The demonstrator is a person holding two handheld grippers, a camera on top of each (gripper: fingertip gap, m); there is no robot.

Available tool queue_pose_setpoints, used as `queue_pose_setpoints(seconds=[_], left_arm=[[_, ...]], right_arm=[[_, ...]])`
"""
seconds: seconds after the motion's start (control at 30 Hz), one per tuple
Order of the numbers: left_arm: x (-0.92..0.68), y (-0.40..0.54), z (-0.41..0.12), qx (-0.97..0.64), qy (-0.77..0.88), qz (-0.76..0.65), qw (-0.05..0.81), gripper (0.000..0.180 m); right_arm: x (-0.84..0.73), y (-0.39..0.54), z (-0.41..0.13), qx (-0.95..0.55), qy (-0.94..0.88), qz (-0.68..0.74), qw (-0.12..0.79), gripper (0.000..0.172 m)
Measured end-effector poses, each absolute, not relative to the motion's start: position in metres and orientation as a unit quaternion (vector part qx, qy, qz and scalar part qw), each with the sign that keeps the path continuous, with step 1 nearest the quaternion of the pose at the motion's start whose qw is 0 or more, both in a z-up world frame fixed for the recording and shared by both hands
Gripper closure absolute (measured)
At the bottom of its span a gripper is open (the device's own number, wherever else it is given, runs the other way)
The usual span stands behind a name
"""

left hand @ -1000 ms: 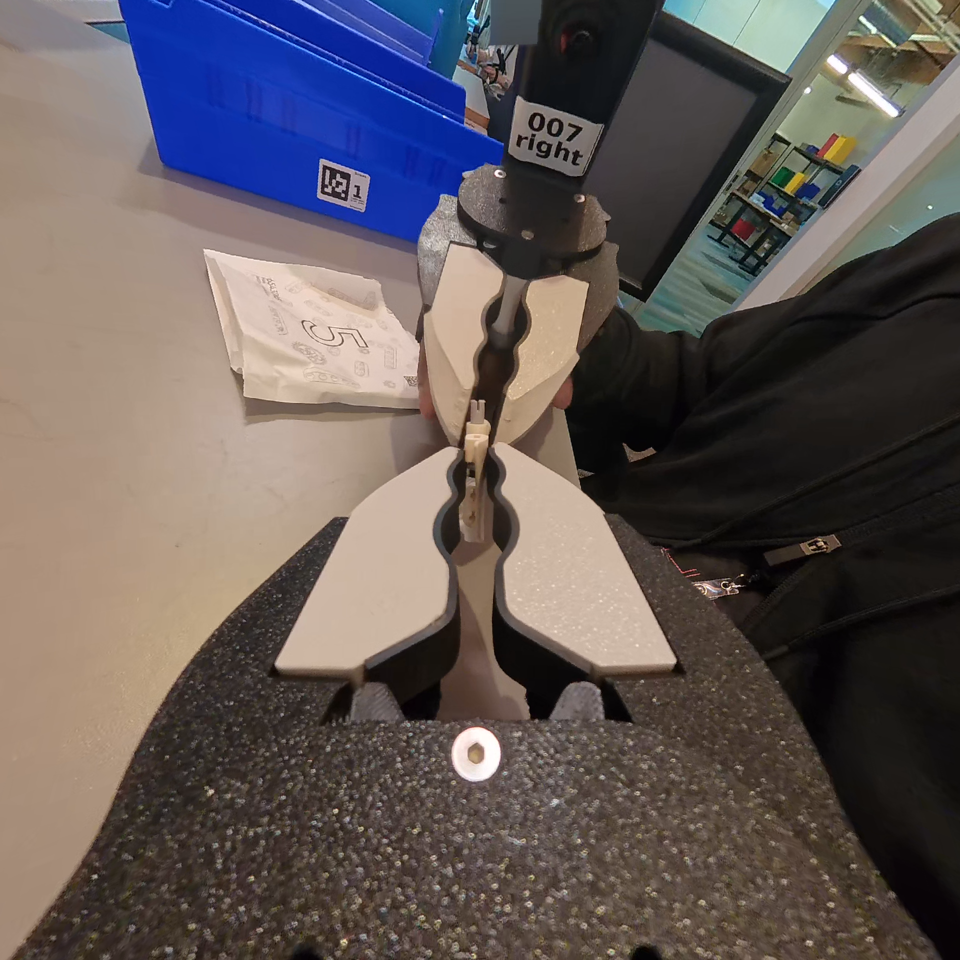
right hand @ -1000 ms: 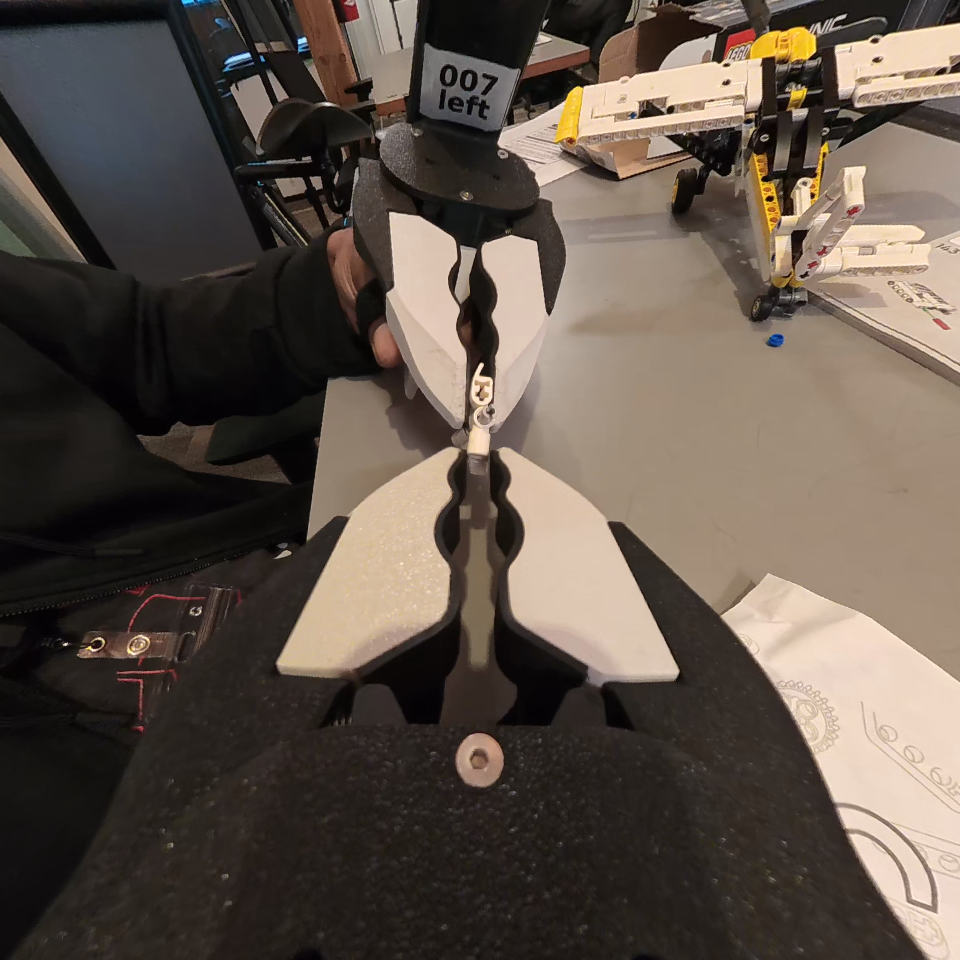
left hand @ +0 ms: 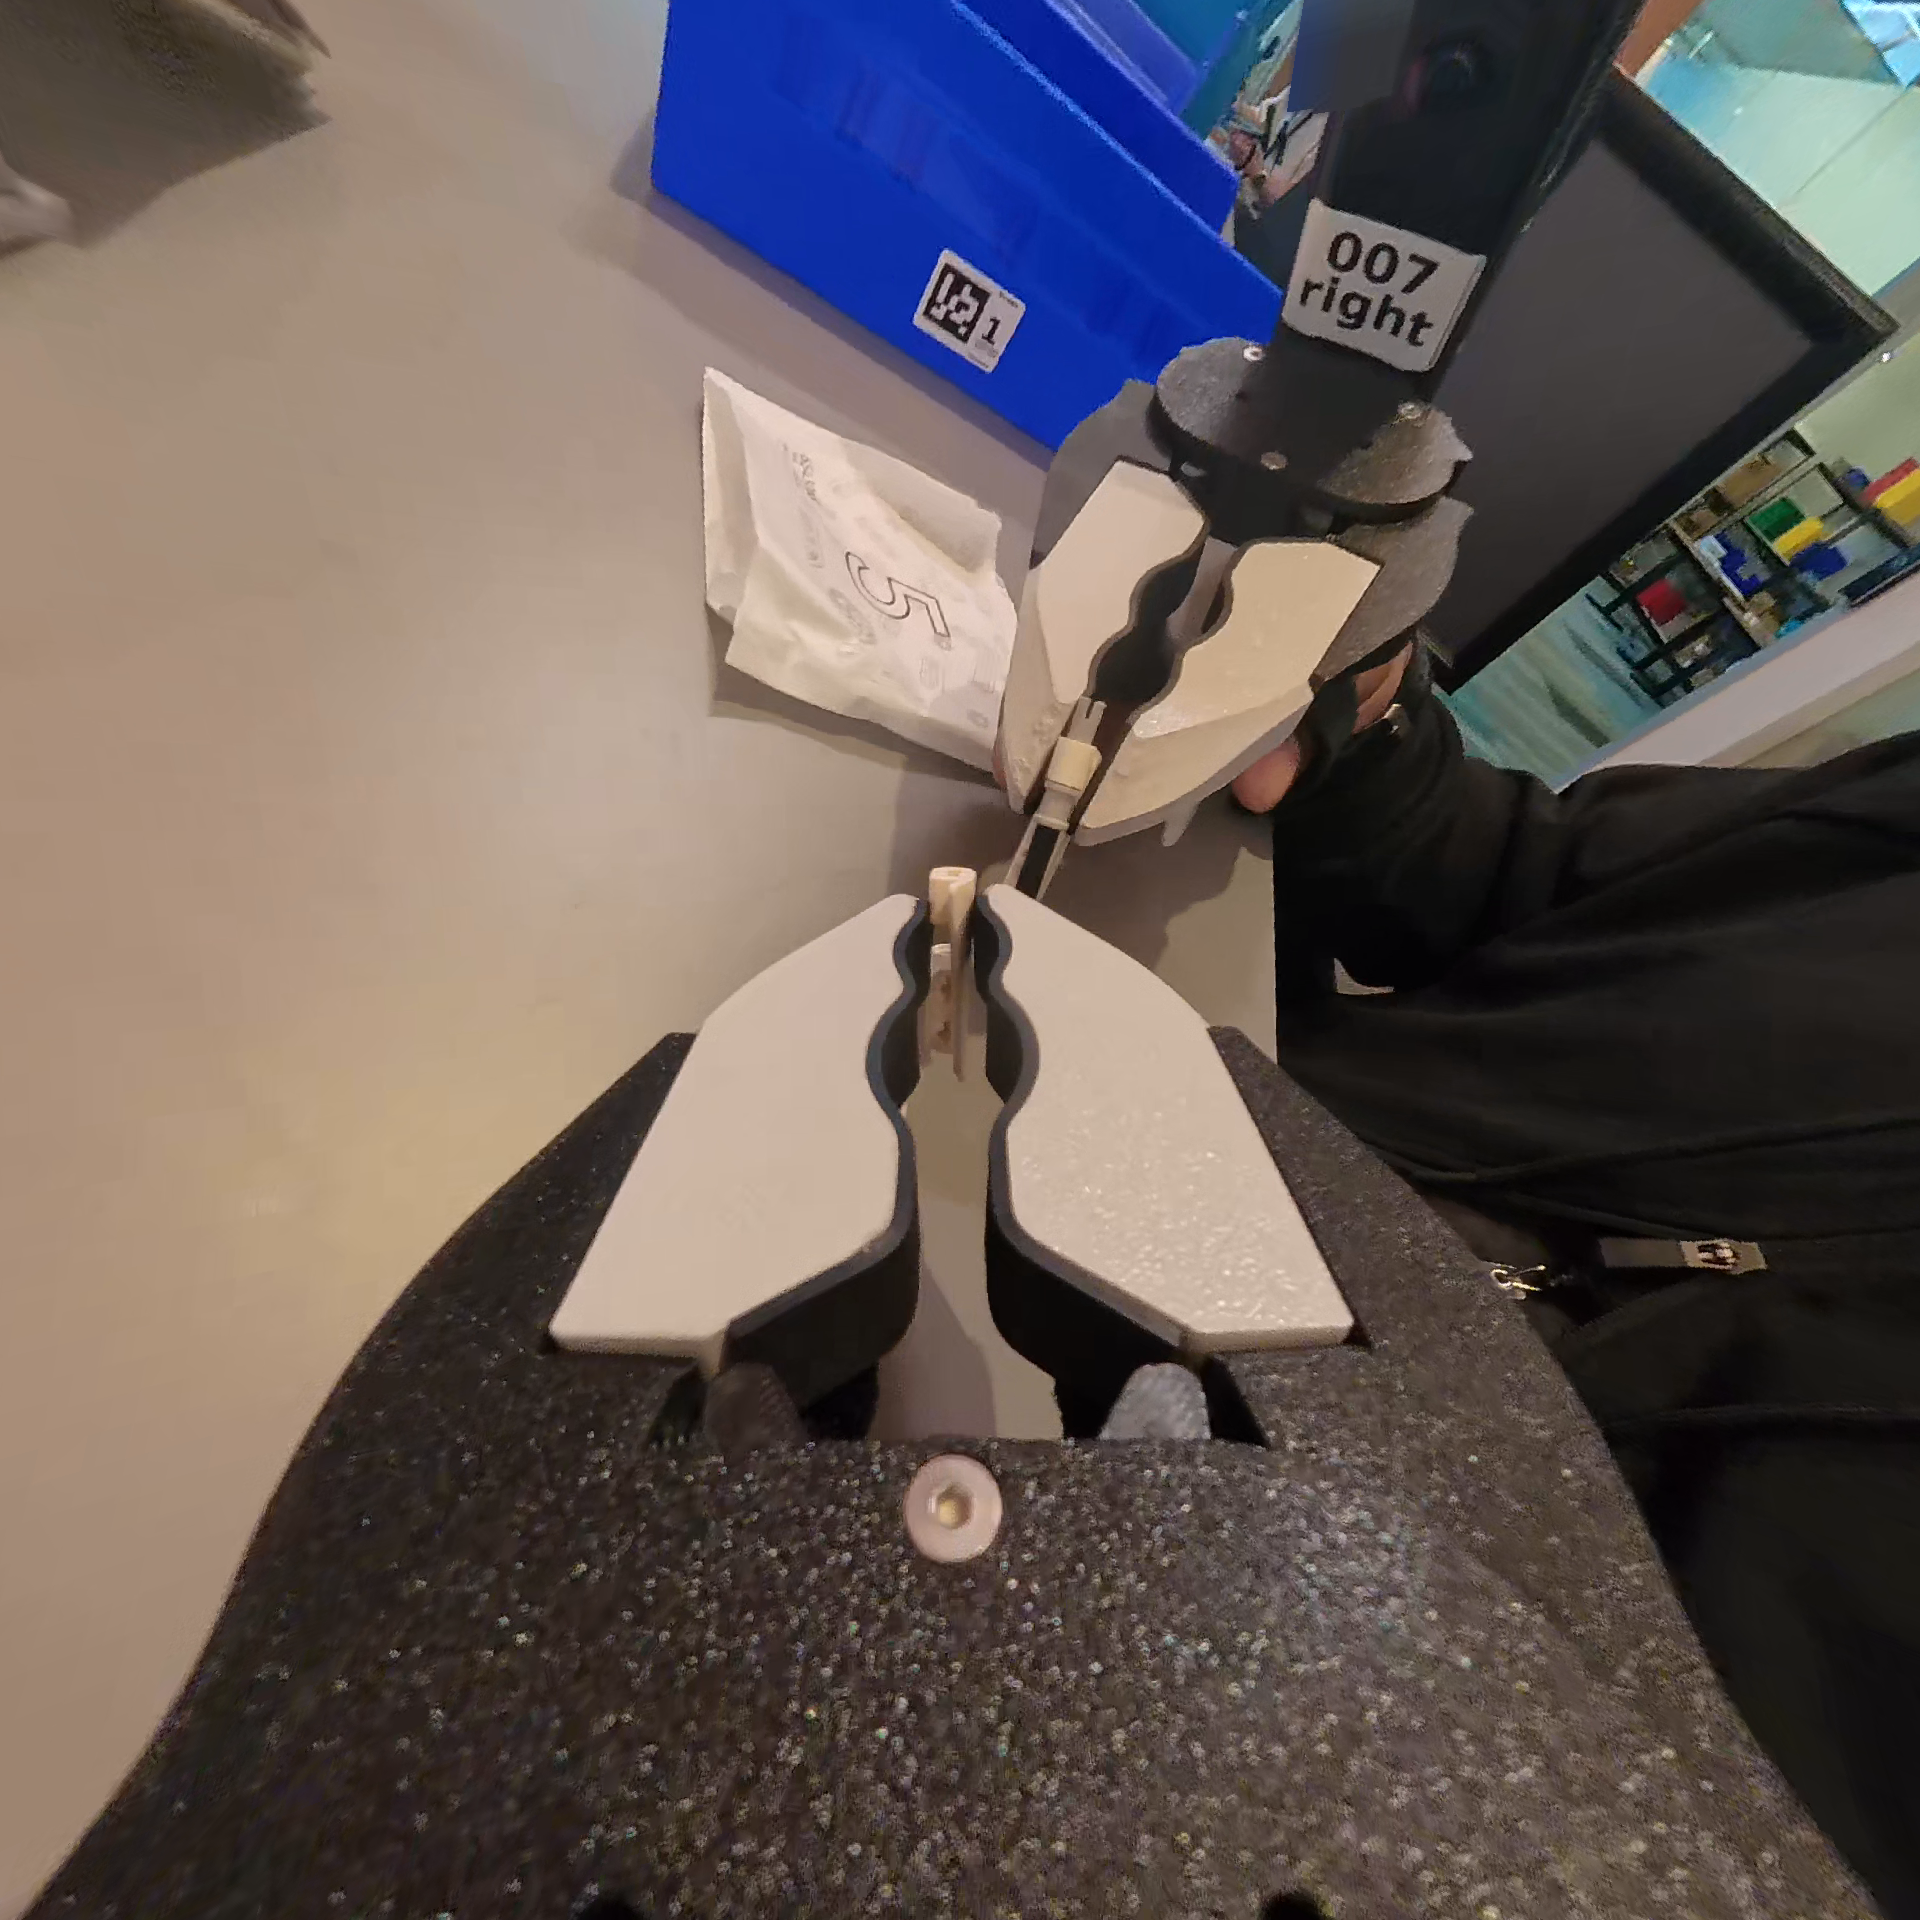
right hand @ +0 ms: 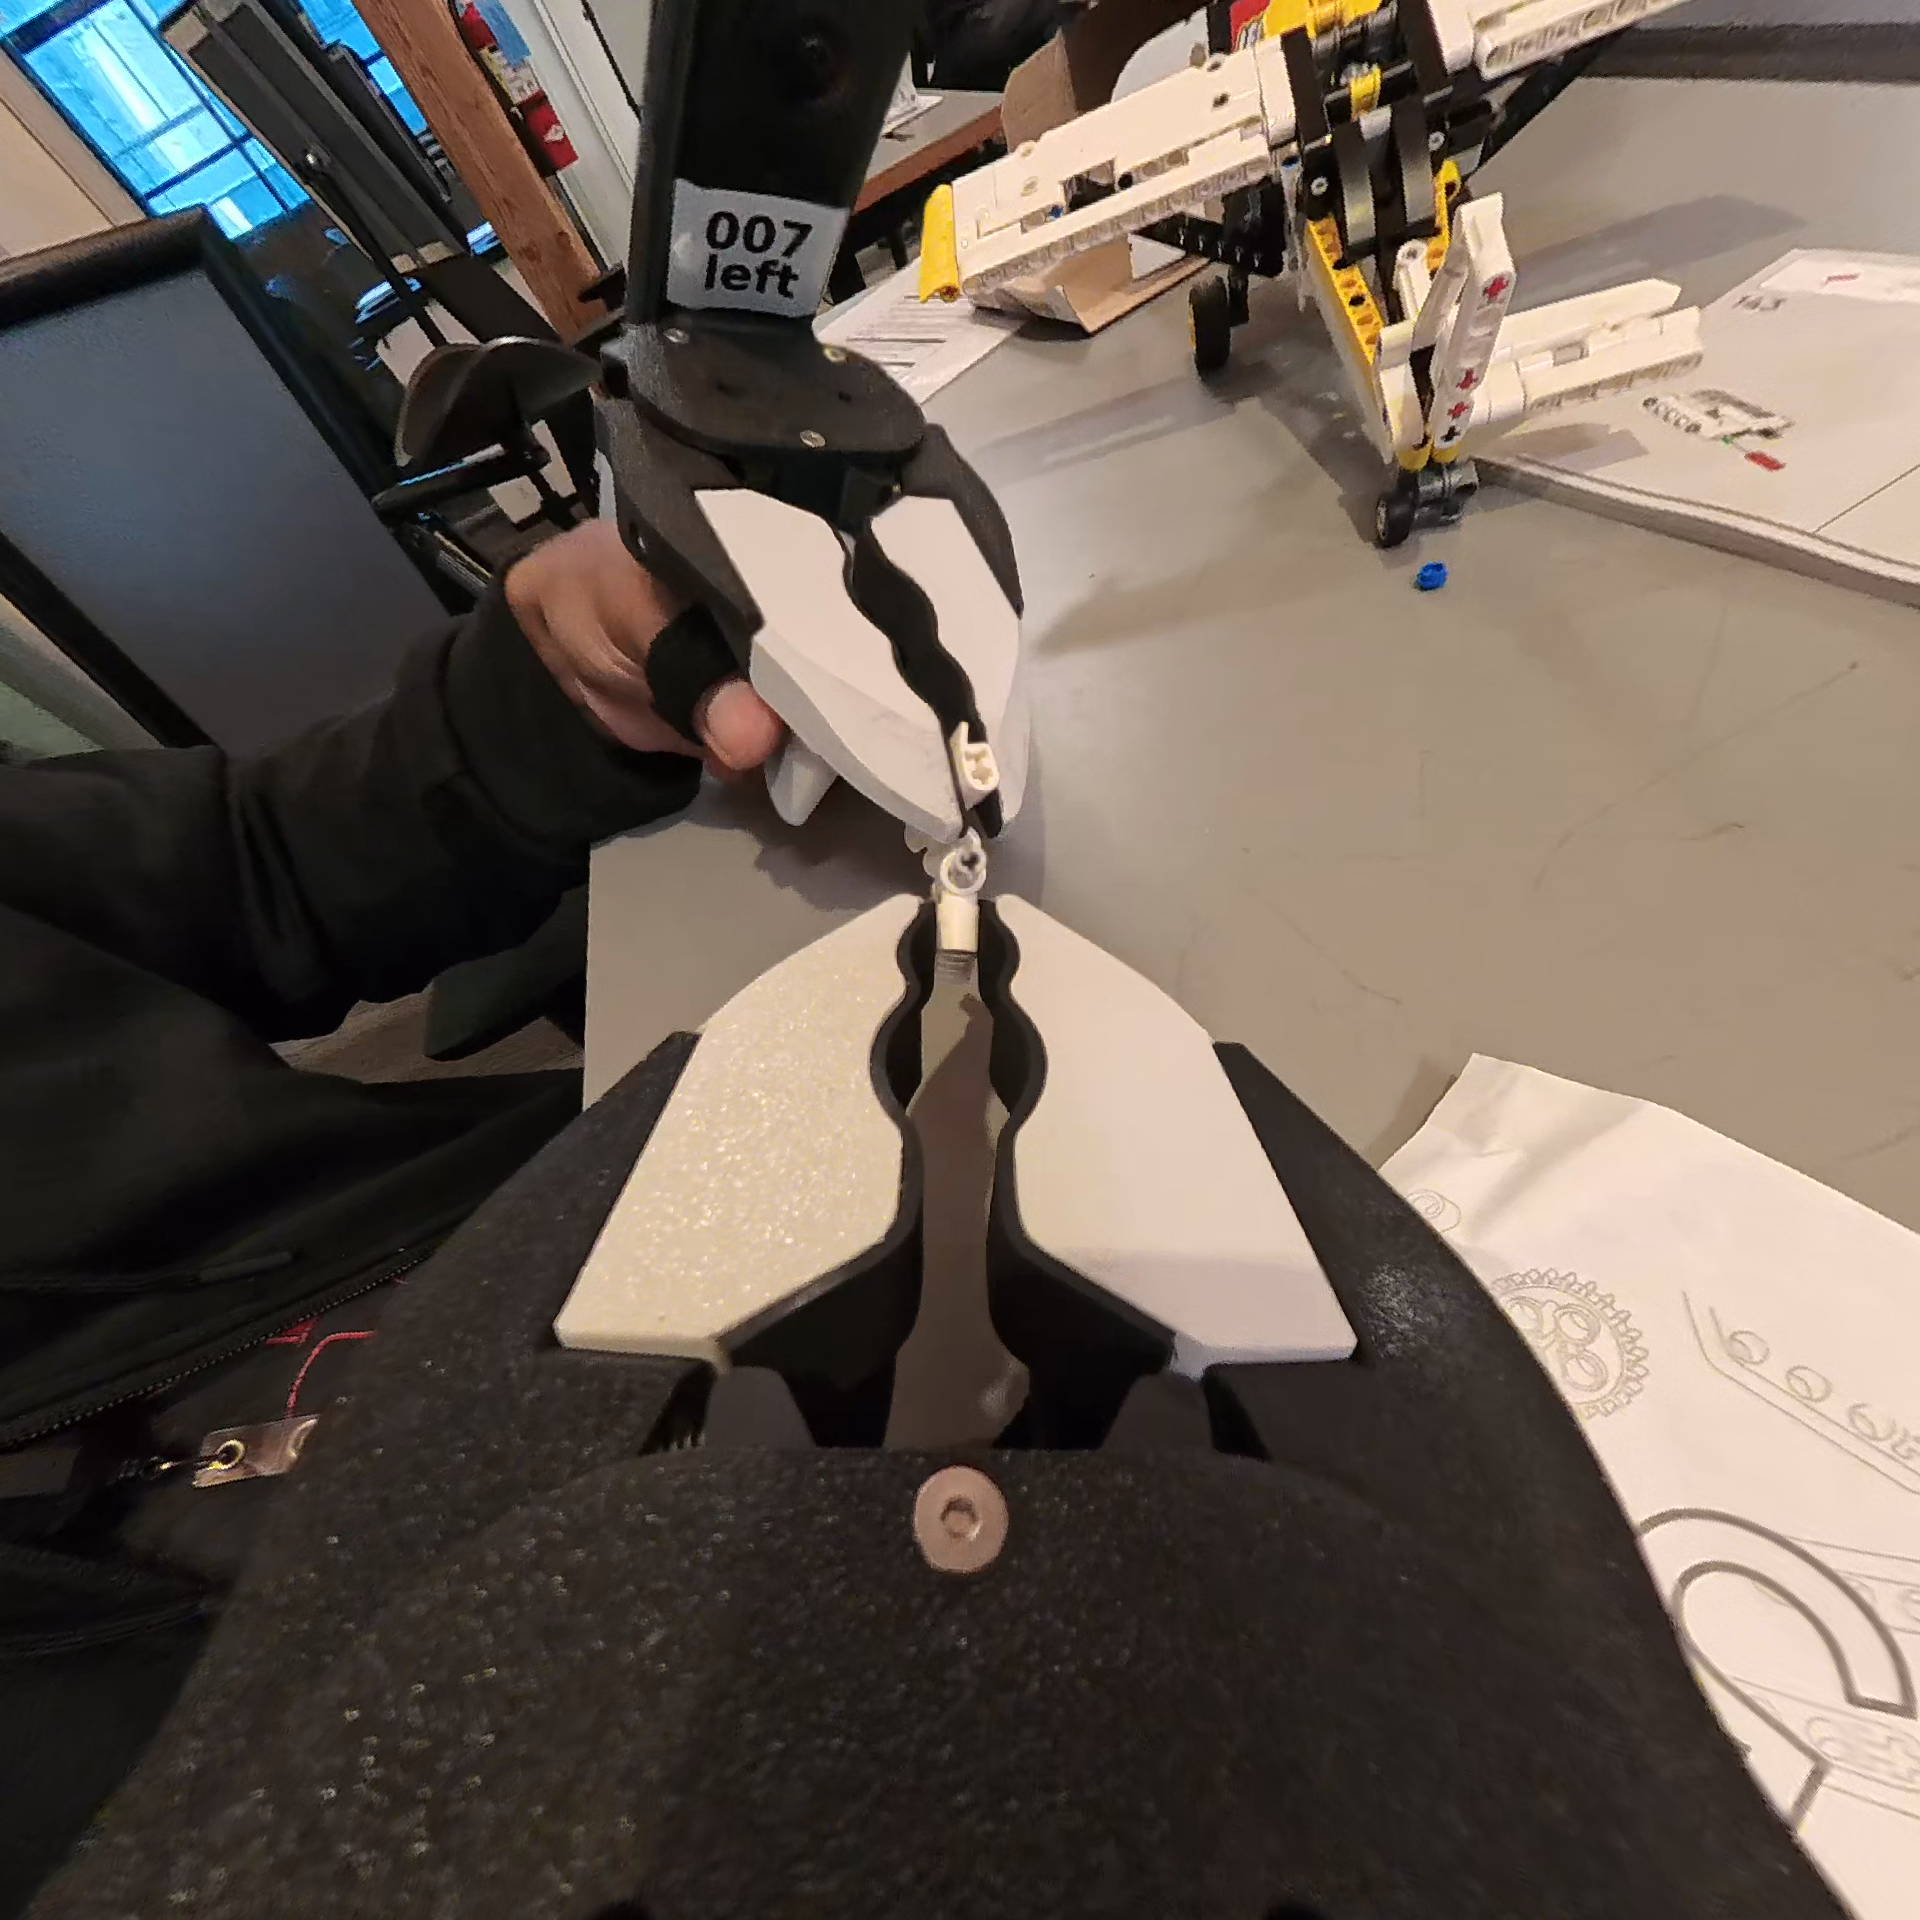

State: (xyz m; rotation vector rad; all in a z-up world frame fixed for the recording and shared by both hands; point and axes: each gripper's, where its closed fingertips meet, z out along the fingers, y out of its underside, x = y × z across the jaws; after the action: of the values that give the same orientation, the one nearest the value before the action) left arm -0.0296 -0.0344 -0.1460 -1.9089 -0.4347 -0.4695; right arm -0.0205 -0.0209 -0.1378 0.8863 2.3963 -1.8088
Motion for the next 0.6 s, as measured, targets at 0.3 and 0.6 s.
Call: queue_pose_setpoints(seconds=[0.3, 0.6], left_arm=[[-0.040, -0.042, -0.158, -0.802, -0.242, -0.224, 0.498, 0.172], [-0.048, -0.046, -0.178, -0.845, -0.252, -0.145, 0.449, 0.162]], right_arm=[[-0.024, -0.024, -0.152, 0.309, 0.785, -0.537, 0.026, 0.164], [-0.023, -0.024, -0.152, 0.305, 0.786, -0.538, 0.023, 0.164]])
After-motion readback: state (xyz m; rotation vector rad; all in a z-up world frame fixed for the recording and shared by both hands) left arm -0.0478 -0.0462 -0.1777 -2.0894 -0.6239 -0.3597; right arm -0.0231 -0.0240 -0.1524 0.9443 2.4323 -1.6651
